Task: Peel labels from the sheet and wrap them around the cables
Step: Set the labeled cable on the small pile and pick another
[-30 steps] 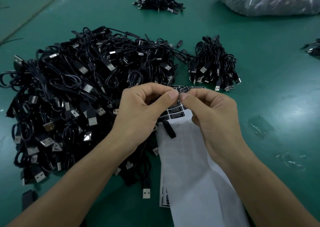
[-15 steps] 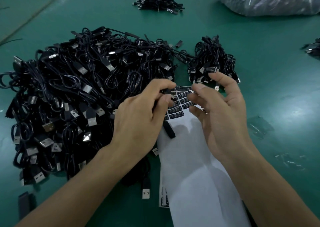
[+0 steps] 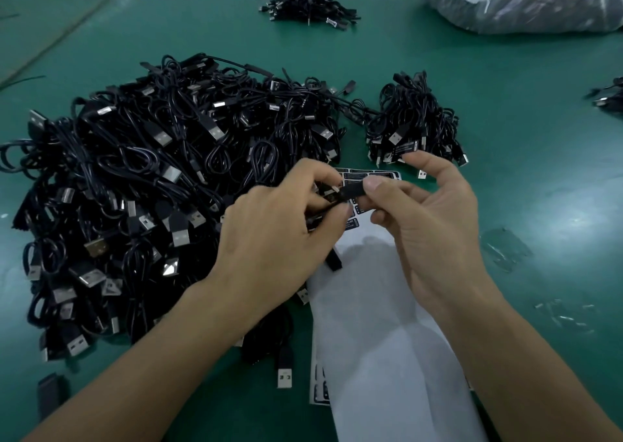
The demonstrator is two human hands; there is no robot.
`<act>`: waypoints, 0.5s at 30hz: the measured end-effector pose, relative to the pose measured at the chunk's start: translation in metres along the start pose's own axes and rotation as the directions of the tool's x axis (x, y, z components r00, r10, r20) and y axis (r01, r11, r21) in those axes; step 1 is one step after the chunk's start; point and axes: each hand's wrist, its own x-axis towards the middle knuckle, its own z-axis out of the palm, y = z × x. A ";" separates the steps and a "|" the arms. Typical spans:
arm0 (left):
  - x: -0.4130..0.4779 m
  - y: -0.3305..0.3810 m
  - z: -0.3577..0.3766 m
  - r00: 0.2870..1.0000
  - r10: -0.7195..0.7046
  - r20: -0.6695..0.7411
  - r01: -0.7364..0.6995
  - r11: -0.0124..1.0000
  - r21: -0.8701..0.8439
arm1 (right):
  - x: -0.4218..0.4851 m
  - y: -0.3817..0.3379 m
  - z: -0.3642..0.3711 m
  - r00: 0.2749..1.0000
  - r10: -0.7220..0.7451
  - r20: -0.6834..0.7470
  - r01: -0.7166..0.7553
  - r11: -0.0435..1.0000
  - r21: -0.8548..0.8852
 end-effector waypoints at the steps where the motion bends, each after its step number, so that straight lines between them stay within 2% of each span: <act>1: 0.002 -0.001 -0.002 0.995 -0.091 0.040 0.094 0.991 -0.092 | 0.000 -0.001 0.000 1.000 -0.012 0.013 0.012 1.000 -0.002; 4: 0.009 -0.004 -0.005 0.956 -0.208 0.207 0.261 0.926 -0.275 | -0.001 -0.002 0.002 0.997 -0.049 0.052 0.050 0.998 -0.024; 8: 0.012 -0.003 -0.007 0.932 -0.238 0.274 0.347 0.804 -0.483 | -0.002 -0.002 0.002 0.993 -0.084 0.084 0.087 0.996 -0.035; 15: 0.011 -0.007 -0.001 0.912 -0.316 0.262 0.408 0.774 -0.484 | -0.001 0.003 0.000 0.990 -0.139 0.002 0.137 0.972 -0.190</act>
